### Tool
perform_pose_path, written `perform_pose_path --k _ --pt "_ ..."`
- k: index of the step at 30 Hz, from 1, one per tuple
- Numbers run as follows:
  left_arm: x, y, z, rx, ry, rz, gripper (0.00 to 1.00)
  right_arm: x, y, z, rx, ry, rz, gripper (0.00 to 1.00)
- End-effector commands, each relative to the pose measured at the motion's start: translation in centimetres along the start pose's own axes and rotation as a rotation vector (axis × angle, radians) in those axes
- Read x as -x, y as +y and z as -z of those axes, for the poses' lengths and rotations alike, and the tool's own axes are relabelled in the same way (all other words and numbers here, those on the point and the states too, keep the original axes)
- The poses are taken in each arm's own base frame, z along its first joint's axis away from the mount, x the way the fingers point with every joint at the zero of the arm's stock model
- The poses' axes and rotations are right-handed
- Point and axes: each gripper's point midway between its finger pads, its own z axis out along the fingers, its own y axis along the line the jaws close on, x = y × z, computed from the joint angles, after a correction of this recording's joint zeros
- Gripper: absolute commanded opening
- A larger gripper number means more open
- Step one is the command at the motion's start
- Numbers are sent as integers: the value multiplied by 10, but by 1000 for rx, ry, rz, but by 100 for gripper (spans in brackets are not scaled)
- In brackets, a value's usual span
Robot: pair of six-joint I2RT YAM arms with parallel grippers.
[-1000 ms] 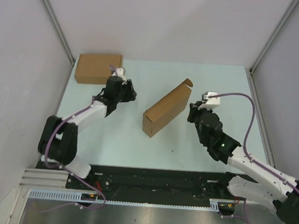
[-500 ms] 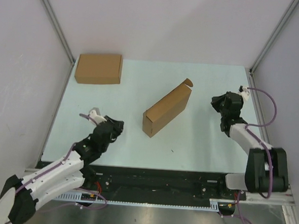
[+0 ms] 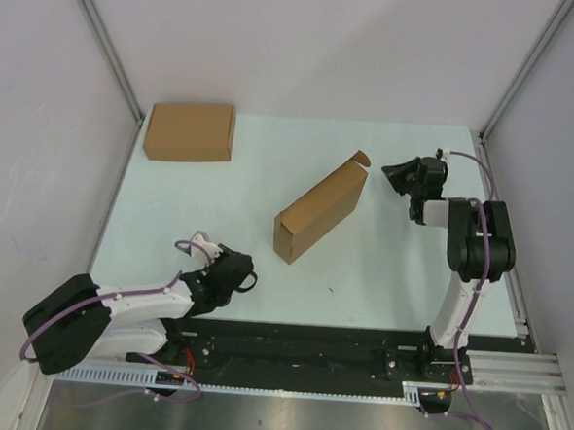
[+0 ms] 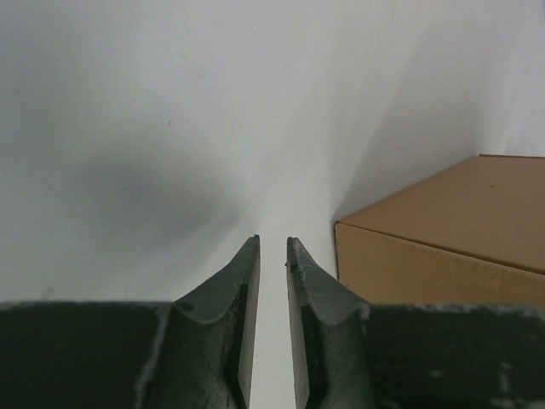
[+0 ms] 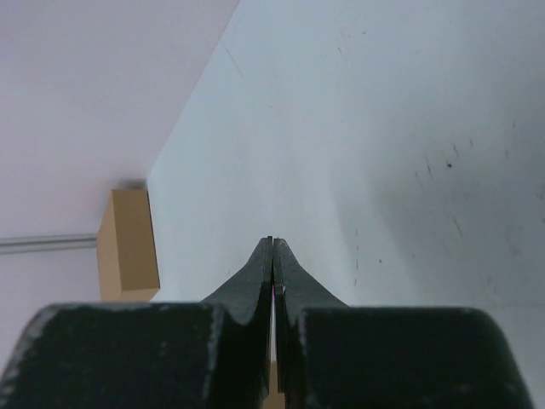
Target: Fold the paper box
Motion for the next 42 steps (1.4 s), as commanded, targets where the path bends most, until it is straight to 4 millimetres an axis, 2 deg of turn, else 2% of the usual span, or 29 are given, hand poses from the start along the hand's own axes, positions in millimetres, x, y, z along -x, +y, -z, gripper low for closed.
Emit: perform_pose_path --k 1,2,6,12,14,18,21,22,27,28,34,35,37,42 --pt "-5 -42 -1 -103 18 161 23 10 28 -25 130 2 -11 0" --pt "-8 -44 -1 -109 27 163 23 -1 22 -31 127 40 -10 0" --pt "-21 -61 -2 -158 80 173 23 -16 28 -42 152 75 16 0" --pt "-33 -77 -5 -211 118 174 22 -40 36 -44 203 145 19 0" --pt "-33 -77 -6 -216 113 175 21 -54 37 -42 193 180 42 0" --pt "-33 -83 -8 -238 112 187 22 -68 43 -34 189 193 51 0" --pt "-31 -88 -9 -247 108 190 22 -73 42 -25 187 189 31 0" --pt "-29 -89 -11 -249 103 194 22 -77 36 -22 170 194 27 0" --pt "-23 -96 -17 -267 107 208 22 -82 35 -4 162 190 44 0" --pt "-22 -97 -18 -269 105 208 22 -84 28 0 146 193 41 0" --pt "-13 -102 -28 -276 92 212 22 -88 32 20 160 192 73 0" --pt "-13 -100 -31 -266 91 209 22 -91 27 23 151 199 78 0" --pt "-10 -102 -34 -271 83 216 22 -92 32 30 163 199 84 0" --pt "-4 -104 -39 -275 60 181 22 -99 24 42 149 205 98 0"
